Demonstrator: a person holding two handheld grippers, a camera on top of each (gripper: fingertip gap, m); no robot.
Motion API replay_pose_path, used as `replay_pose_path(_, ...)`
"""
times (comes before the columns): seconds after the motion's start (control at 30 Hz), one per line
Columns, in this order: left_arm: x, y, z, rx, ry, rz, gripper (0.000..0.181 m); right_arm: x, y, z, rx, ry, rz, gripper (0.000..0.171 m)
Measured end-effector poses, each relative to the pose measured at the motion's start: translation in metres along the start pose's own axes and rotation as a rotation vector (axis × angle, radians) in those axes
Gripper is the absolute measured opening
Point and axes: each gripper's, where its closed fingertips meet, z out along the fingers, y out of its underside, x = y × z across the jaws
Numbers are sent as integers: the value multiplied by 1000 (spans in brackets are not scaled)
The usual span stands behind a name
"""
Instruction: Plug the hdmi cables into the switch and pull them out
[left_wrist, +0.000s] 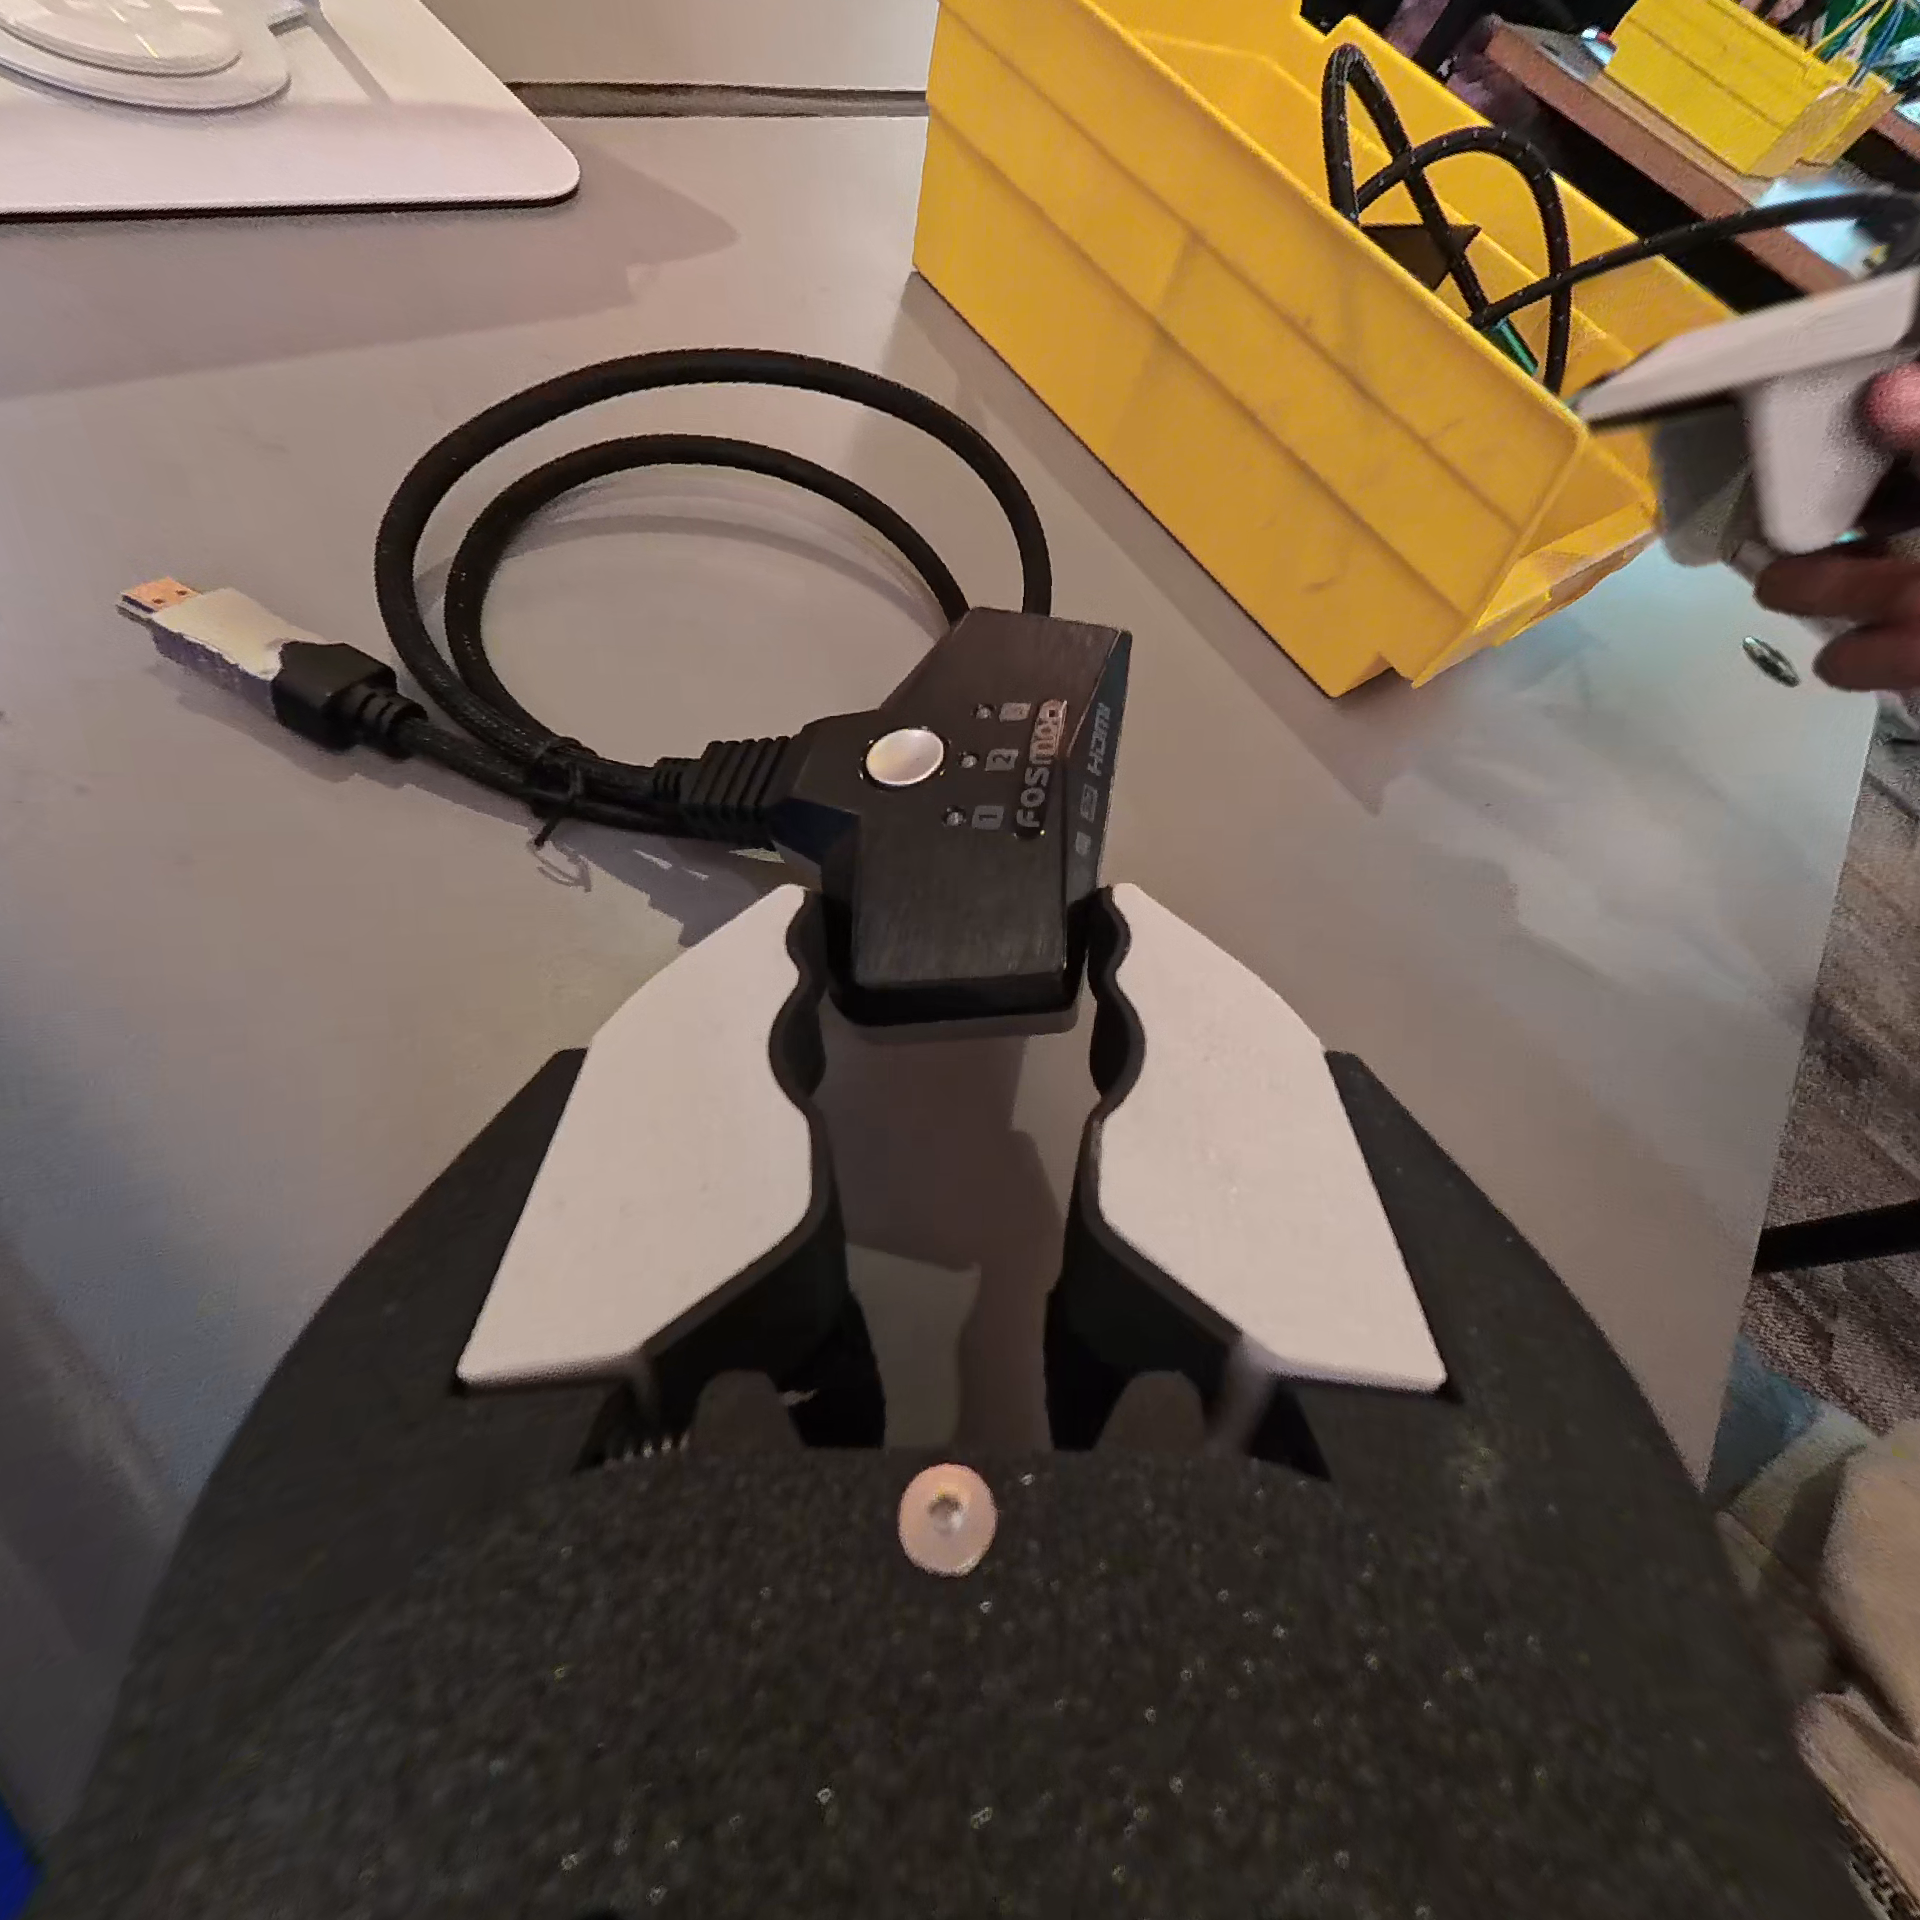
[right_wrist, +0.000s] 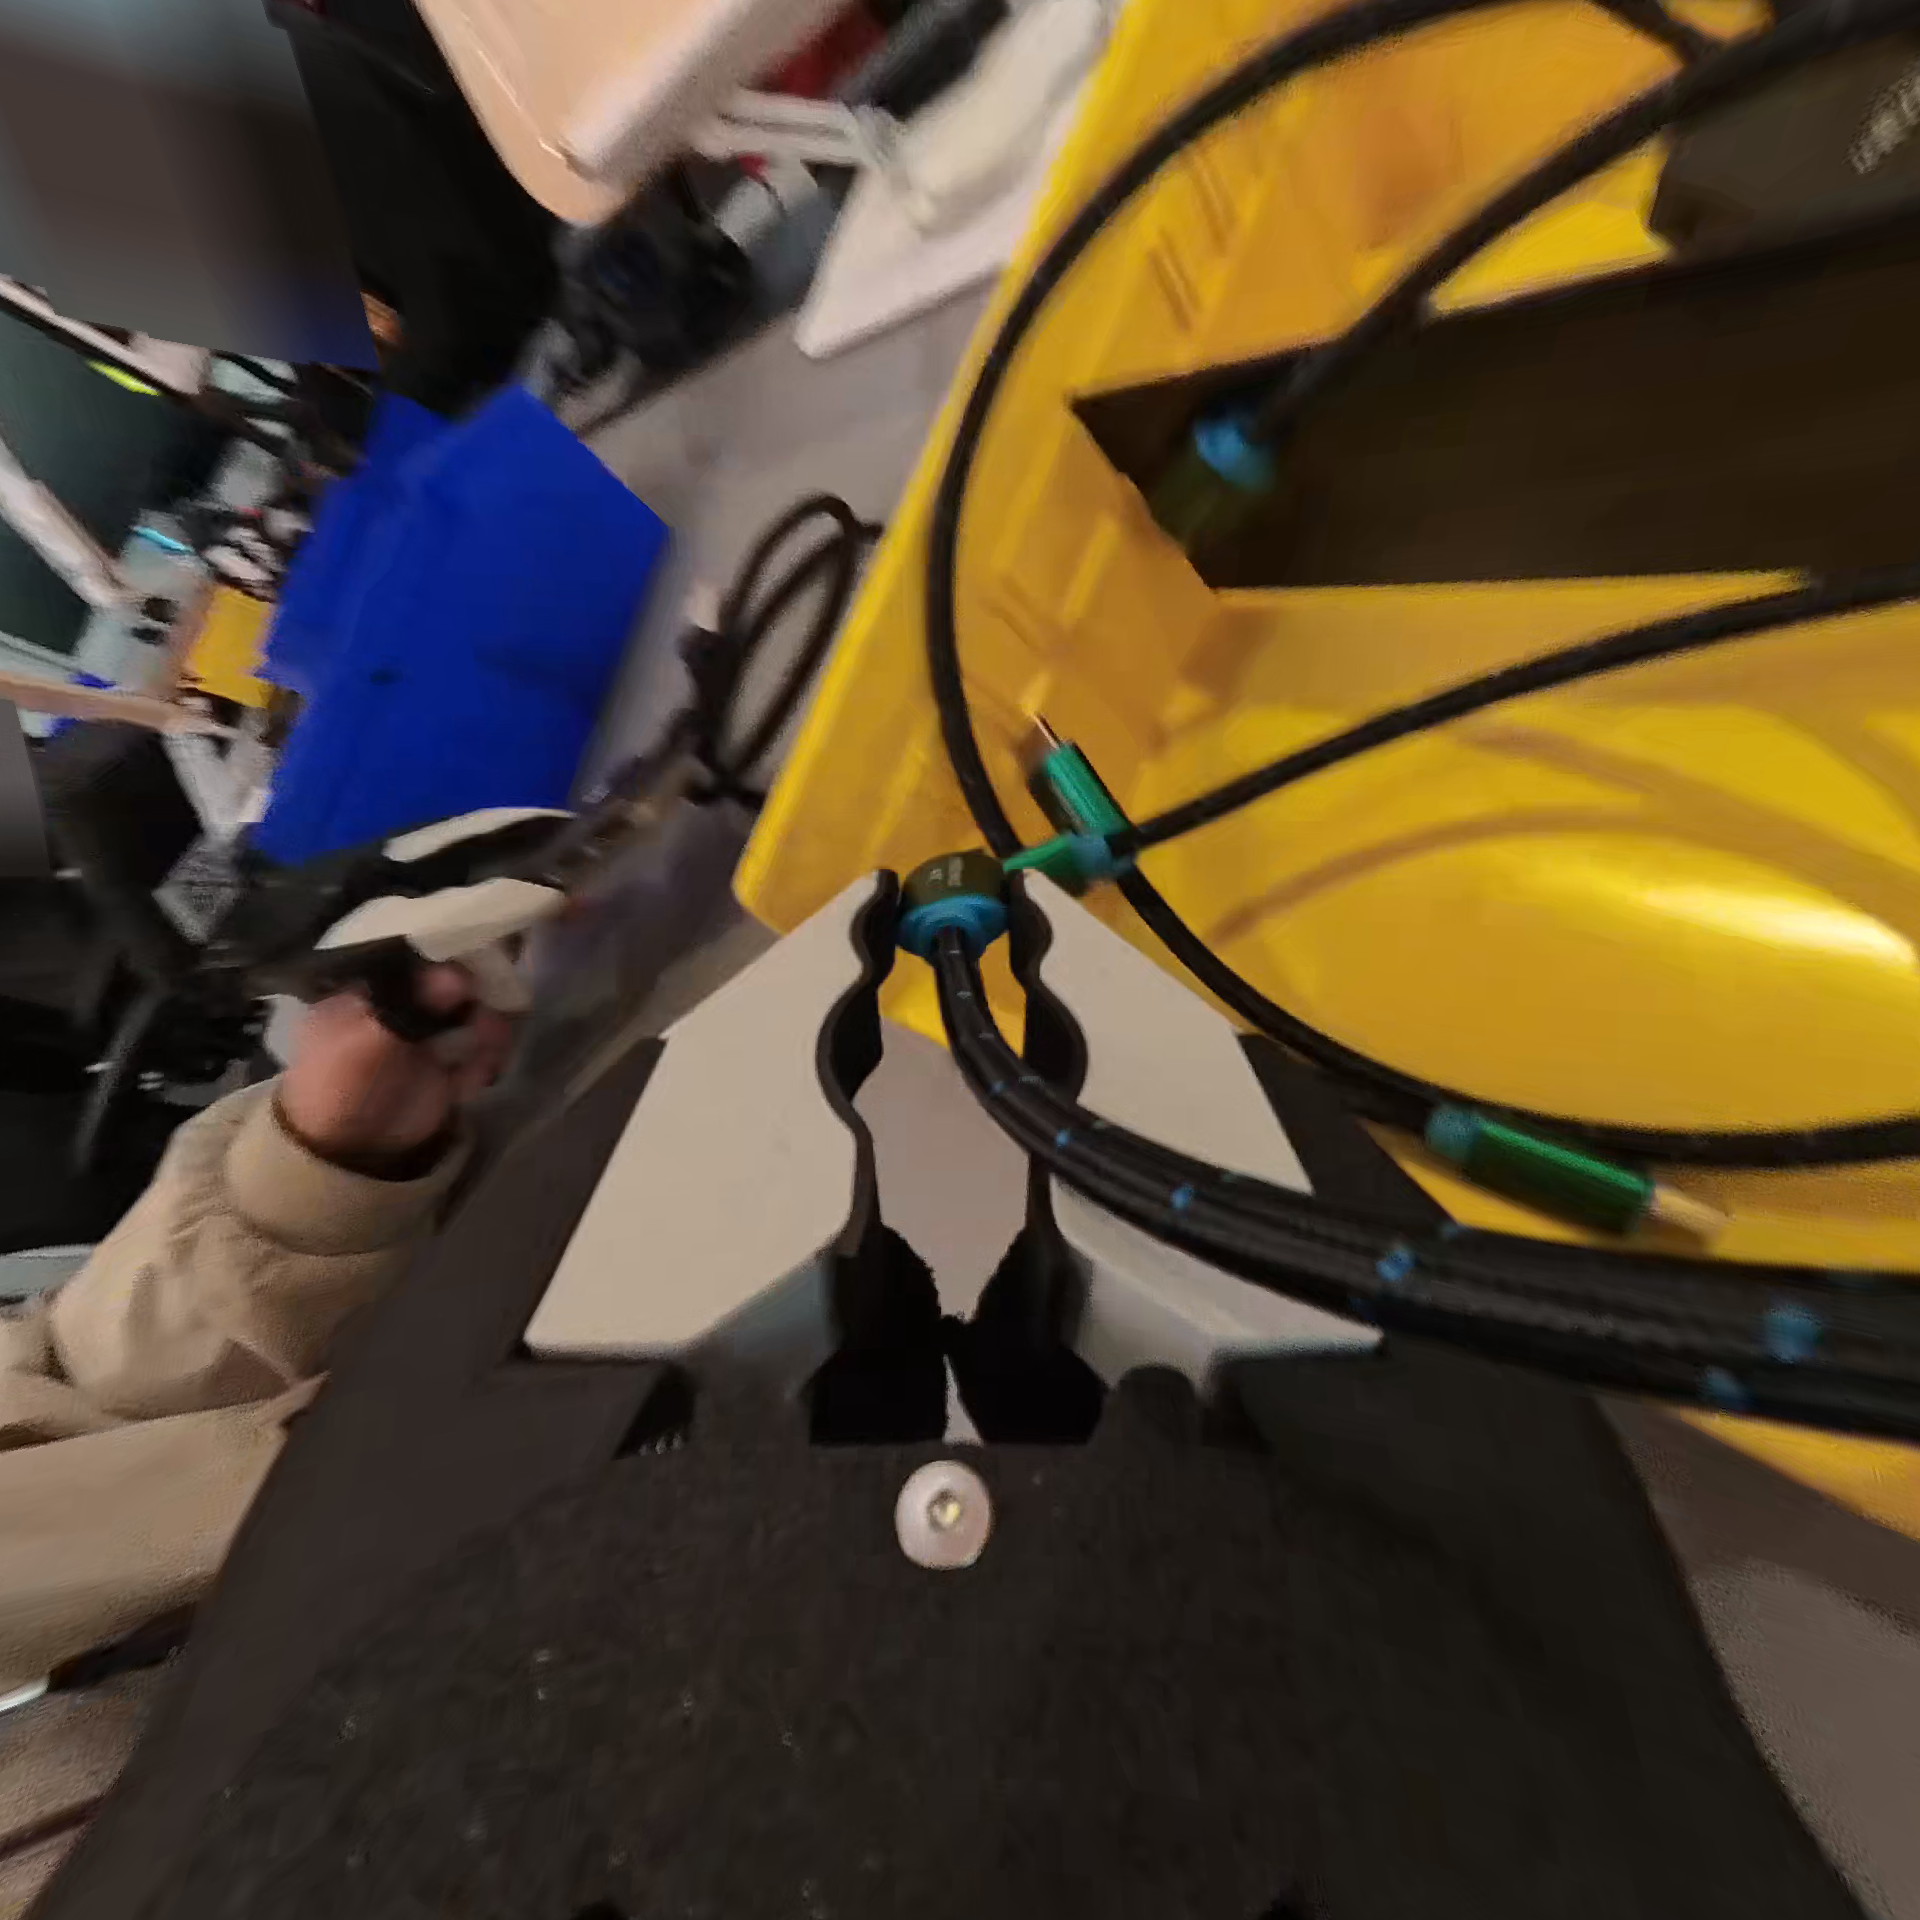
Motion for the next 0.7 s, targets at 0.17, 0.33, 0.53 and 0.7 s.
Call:
replay_pose_path(0.17,2,2,1,-9,5,9,48,30,9,6,-25,186,18,35)
replay_pose_path(0.33,7,3,3,-17,12,25,48,41,0,15,-86,374,-87,61)
replay_pose_path(0.53,7,6,1,-20,20,27,48,49,-7,-66,-150,773,-344,74)
replay_pose_path(0.7,8,6,0,-22,24,29,48,35,-6,-111,-76,684,-289,75)
